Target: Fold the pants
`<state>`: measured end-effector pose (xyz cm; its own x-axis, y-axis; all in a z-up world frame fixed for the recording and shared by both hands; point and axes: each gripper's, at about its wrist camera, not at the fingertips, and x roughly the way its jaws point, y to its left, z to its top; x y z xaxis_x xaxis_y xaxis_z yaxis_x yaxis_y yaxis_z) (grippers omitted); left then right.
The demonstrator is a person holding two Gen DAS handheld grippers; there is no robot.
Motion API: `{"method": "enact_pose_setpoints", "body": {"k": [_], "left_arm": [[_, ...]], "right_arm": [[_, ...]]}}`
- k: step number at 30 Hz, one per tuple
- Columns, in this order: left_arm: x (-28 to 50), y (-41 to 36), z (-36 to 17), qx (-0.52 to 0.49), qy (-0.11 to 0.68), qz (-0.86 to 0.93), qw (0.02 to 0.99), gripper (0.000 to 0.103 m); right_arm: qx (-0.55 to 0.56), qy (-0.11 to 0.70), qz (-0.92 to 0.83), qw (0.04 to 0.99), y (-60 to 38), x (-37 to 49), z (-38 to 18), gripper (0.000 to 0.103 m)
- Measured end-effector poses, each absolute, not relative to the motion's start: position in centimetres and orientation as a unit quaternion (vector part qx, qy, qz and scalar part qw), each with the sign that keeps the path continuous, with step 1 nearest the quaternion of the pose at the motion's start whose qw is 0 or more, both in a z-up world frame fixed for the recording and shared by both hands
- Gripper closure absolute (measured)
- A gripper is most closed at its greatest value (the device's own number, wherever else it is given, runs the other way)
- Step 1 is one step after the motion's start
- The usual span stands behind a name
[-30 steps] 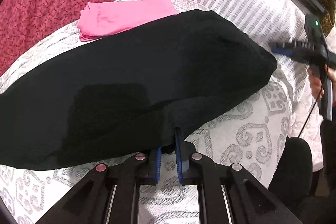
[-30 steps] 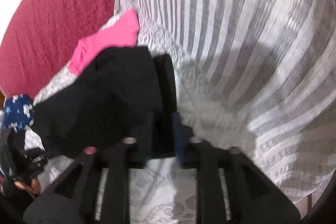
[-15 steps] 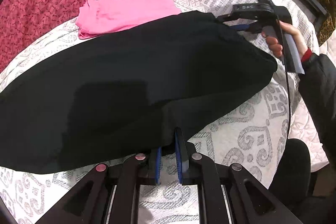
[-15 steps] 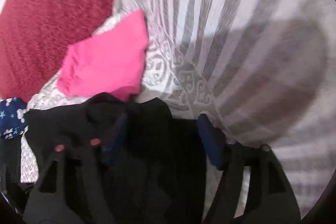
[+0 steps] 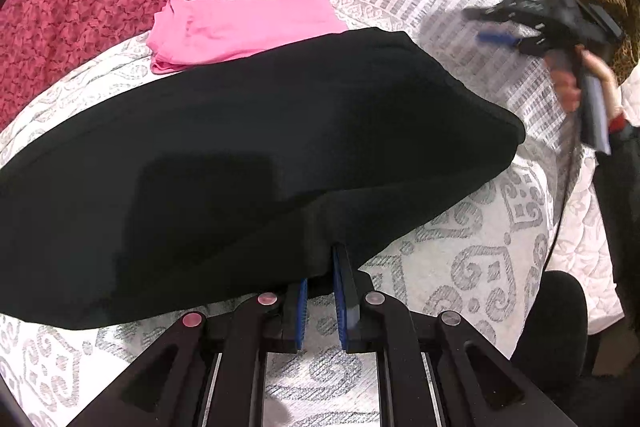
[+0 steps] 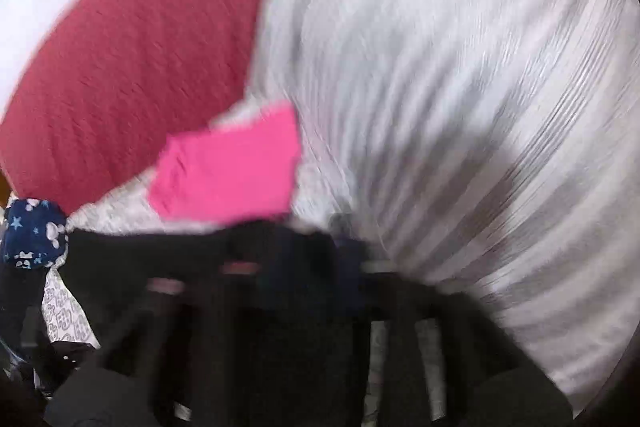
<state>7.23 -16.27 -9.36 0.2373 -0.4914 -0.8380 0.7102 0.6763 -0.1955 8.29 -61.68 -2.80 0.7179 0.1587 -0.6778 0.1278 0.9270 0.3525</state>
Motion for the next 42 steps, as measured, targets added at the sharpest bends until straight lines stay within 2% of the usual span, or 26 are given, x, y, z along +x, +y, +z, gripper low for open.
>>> {"method": "enact_pose_setpoints", "body": {"k": [5,10,11,12,13,14,15,21,31,36,40,42], "left_arm": [[7.2,-16.3,-9.2,0.118,0.484,-0.386,0.776,0.093],[7.5,-16.4,-9.4,0.117,0.487,-0.389,0.773,0.093],[7.6,-16.5,-9.5,0.117,0.488,-0.389,0.773,0.093],[7.6,-16.5,-9.5,0.116,0.489,-0.389,0.772,0.093],[7.6,-16.5,-9.5,0.116,0.489,-0.388,0.772,0.093],[7.7,-16.5,-9.6,0.116,0.489,-0.389,0.773,0.093],[7.7,-16.5,-9.6,0.116,0.488,-0.389,0.773,0.093],[7.6,-16.3,-9.5,0.113,0.486,-0.39,0.774,0.093],[7.4,-16.0,-9.3,0.111,0.485,-0.389,0.775,0.093],[7.3,-16.0,-9.1,0.111,0.484,-0.388,0.777,0.093],[7.3,-16.1,-9.1,0.112,0.484,-0.385,0.778,0.093],[7.2,-16.1,-9.0,0.11,0.484,-0.385,0.778,0.093]], "right_arm": [[0.241,0.459,0.052,0.854,-61.7,13.4,-8.8,0.033],[0.256,0.489,0.076,0.831,-61.4,15.8,-10.3,0.033],[0.252,0.491,0.082,0.83,-61.4,15.9,-10.2,0.038],[0.25,0.492,0.086,0.829,-61.5,15.8,-10.0,0.056],[0.246,0.494,0.082,0.83,-61.6,15.6,-9.8,0.064],[0.242,0.493,0.075,0.832,-61.7,15.3,-9.4,0.09],[0.239,0.48,0.067,0.841,-61.7,14.7,-8.6,0.097],[0.26,0.379,0.1,0.883,-61.3,9.3,-2.5,0.099],[0.231,0.288,0.161,0.916,-56.5,2.1,3.6,0.099],[0.236,0.227,0.079,0.942,-57.5,0.2,6.2,0.103],[0.205,0.265,-0.076,0.939,-61.9,4.1,4.2,0.103],[0.183,0.355,-0.021,0.916,-62.5,7.6,0.7,0.101]]}}
